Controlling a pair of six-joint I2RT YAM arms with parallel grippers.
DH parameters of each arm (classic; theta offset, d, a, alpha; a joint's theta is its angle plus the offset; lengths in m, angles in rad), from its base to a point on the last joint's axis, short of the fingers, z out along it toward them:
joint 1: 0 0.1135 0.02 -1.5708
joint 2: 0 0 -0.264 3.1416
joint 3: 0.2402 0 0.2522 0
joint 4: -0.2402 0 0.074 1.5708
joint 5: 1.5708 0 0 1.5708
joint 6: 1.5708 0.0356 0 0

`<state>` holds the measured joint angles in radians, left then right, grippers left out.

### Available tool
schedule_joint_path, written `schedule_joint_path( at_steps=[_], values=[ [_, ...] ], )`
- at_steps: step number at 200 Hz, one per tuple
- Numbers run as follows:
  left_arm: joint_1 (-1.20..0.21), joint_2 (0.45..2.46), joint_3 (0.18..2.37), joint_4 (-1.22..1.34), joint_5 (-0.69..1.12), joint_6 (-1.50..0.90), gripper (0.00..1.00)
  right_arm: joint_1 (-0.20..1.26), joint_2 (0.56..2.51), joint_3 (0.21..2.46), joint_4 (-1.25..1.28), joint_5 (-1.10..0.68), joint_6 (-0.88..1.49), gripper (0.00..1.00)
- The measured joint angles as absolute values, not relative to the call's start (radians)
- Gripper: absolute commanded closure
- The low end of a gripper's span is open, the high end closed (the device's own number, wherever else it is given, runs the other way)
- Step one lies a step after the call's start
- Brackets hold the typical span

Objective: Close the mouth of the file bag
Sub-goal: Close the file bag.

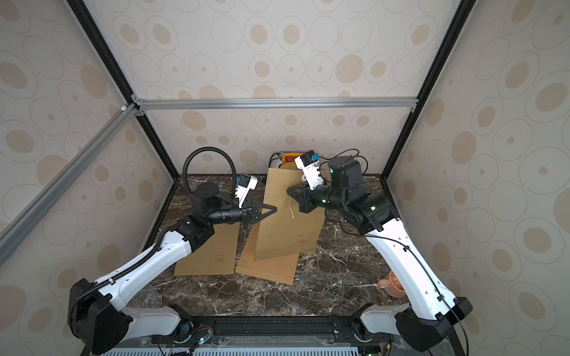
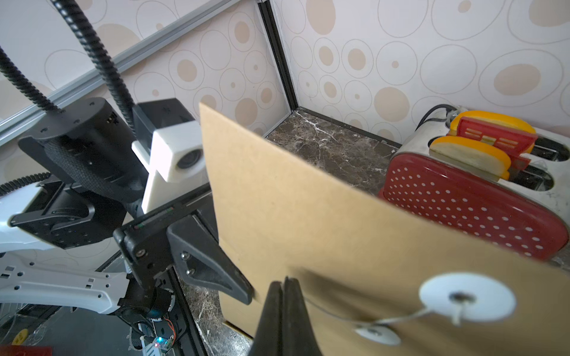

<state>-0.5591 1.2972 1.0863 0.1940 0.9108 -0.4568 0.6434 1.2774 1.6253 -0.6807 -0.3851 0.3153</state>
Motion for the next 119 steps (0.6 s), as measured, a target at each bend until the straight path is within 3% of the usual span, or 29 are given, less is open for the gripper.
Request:
schedule_joint_path(
  at_steps=[119],
  values=[
    [-0.562, 1.29, 1.029, 0.394, 0.918, -0.578, 1.0, 0.645, 1.115, 1.367, -0.508, -0.363, 0.41, 1.0]
  ],
)
